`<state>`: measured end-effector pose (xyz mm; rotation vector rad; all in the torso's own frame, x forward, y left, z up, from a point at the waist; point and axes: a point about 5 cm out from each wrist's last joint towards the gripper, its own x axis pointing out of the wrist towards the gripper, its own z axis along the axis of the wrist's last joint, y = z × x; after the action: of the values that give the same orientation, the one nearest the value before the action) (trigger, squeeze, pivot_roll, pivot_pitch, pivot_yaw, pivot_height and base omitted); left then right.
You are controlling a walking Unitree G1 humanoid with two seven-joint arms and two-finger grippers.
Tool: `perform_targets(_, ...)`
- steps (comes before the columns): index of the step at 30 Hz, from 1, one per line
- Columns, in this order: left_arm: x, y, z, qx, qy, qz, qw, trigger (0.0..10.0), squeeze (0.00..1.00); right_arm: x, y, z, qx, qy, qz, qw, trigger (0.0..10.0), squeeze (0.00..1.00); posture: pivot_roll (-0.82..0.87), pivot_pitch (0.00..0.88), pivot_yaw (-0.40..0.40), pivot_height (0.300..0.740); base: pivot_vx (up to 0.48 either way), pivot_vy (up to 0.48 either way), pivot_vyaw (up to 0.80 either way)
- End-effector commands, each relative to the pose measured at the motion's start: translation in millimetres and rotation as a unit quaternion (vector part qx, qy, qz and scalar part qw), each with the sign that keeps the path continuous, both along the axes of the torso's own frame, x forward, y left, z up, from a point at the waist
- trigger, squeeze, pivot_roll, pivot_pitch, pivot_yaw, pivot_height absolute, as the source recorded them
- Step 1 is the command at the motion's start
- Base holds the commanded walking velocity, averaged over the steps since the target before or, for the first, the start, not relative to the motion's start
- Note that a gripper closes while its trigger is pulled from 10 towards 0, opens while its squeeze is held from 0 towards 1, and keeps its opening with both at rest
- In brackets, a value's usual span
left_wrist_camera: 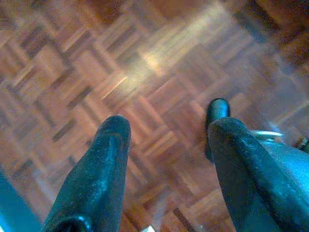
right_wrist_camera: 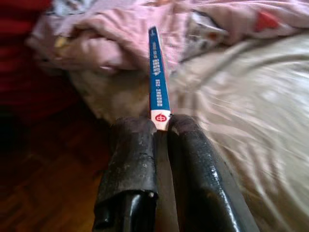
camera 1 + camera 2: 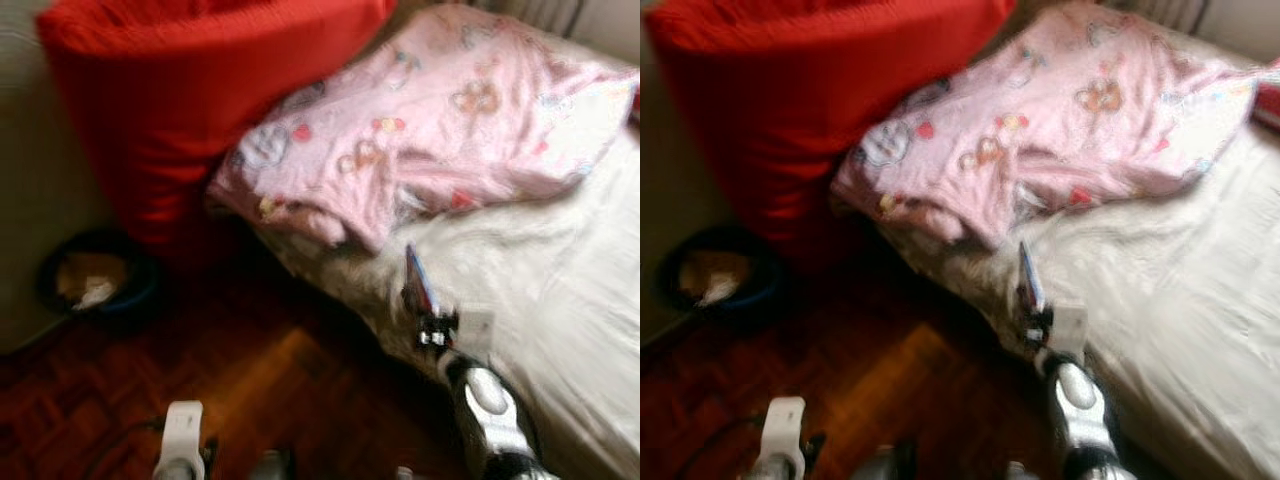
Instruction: Clean up the room
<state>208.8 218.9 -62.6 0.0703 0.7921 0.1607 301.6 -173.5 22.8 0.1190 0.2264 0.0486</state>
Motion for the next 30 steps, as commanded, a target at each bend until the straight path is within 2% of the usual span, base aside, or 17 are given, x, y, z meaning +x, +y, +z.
perform_targets(1, -12.5, -1.4, -8.0, -0.001, 0.025, 0.002, 1.000, 10.0, 0.00, -0.6, -2.0, 1.6, -0.001, -0.010, -0.001, 1.000, 10.0, 0.00, -0.04, 0.191, 0.017, 0.740, 0.000, 0.000, 0.79)
perform_targets(10, -13.1, -2.5, -8.5, -0.002, 0.027, 0.001, 1.000, 10.0, 0.00, -1.8, -6.3, -0.2, -0.004, -0.003, -0.014, 1.000, 10.0, 0.00, -0.03, 0.196, 0.016, 0.740, 0.000, 0.000, 0.77)
perform_targets(17, -13.0, -3.1, -8.5, 0.000, 0.027, -0.003, 1.000, 10.0, 0.00, -0.8, -11.6, -0.5, 0.012, 0.006, -0.036, 0.999, 10.0, 0.00, -0.04, 0.199, 0.017, 0.740, 0.000, 0.000, 0.00)
perform_targets(30, -12.7, -3.6, -8.5, 0.001, 0.027, -0.007, 1.000, 10.0, 0.00, 0.1, -10.4, -0.1, 0.016, 0.006, -0.037, 0.999, 10.0, 0.00, -0.03, 0.203, 0.017, 0.740, 0.000, 0.000, -0.74)
